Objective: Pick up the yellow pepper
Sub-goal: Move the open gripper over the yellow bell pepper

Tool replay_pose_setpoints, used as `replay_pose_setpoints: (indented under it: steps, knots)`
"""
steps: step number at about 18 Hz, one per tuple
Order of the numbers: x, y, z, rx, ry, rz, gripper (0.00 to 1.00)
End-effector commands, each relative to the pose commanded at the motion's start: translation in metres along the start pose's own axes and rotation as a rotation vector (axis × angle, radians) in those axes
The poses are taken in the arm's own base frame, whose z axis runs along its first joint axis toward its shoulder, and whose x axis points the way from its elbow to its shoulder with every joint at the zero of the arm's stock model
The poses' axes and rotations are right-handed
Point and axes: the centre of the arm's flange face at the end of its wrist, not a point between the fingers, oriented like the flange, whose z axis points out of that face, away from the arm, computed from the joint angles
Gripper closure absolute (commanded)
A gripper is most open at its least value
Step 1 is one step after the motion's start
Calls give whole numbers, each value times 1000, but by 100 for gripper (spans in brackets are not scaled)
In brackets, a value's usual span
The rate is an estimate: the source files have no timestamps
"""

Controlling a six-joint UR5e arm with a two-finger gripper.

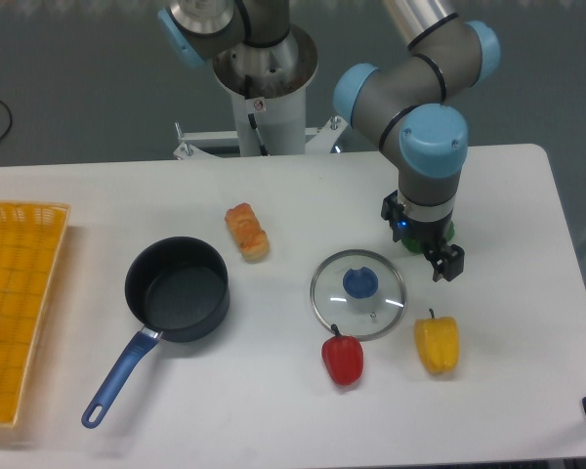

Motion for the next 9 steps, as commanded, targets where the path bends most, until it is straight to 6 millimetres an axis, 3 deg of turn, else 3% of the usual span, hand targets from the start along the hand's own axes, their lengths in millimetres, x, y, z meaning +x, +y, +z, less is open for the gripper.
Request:
replay_pose_setpoints:
  steps: [3, 9]
  knots:
    - [2, 1, 4, -2, 6, 3, 0]
    - [-15, 19, -3, 8, -18, -76, 0]
